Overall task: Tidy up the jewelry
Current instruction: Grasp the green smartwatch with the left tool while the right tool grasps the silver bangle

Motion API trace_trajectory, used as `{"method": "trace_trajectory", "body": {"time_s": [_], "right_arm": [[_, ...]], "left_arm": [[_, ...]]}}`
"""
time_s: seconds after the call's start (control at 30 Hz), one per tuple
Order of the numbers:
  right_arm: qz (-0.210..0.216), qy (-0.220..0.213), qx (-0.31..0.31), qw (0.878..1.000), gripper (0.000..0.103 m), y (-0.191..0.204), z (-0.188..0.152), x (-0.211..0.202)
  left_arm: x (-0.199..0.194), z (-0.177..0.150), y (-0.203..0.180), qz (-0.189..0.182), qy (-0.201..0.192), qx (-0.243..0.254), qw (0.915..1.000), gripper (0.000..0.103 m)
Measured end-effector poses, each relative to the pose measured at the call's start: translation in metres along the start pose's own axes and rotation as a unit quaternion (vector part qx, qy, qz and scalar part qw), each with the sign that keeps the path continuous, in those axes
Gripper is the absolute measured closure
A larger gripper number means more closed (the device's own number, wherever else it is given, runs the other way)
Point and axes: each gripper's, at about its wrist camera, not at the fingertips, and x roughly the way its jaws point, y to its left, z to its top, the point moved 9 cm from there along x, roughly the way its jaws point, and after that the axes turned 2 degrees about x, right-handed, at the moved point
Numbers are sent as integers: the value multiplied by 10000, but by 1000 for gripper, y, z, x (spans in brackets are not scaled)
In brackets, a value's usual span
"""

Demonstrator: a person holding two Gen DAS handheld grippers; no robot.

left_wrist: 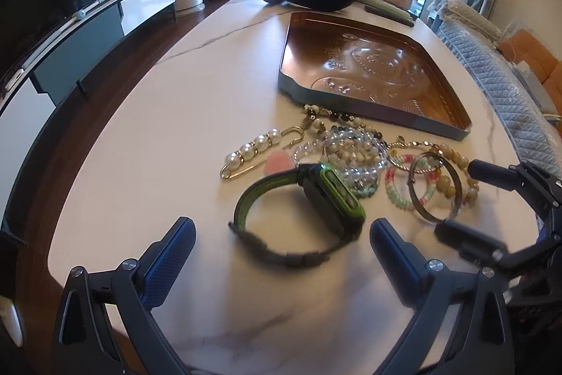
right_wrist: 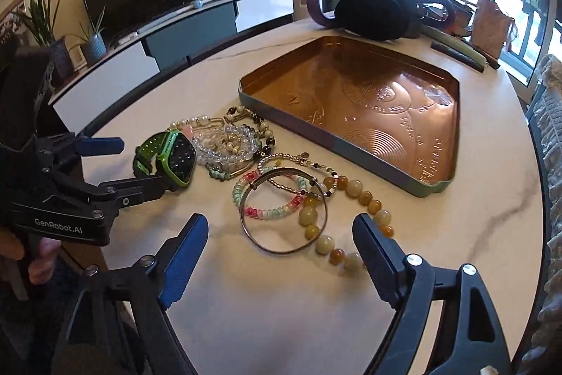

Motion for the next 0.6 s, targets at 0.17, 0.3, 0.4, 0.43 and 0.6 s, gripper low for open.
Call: {"method": "trace_trajectory", "body": {"time_s": [0.17, 0.3, 0.4, 0.43, 0.6], "right_arm": [[-223, 74, -241, 9994, 21, 1, -1, 16], [-171, 31, -68, 9998, 41, -4, 0, 15], [-31, 103, 9, 9999, 45, -5, -3, 15], [-68, 98, -31, 9999, 45, -5, -4, 14], [-184, 108, -69, 9997, 43, -3, -5, 15]], "left_arm": [[0, 8, 3, -10, -138, -57, 9999, 10], [-15, 11, -2, -106, -316, 22, 9994, 27], [-11, 6, -3, 36, -207, 168, 9996, 27], [-8, 2, -3, 47, -106, 167, 9998, 27], [0, -5, 5, 96, 79, -18, 9999, 26]]}}
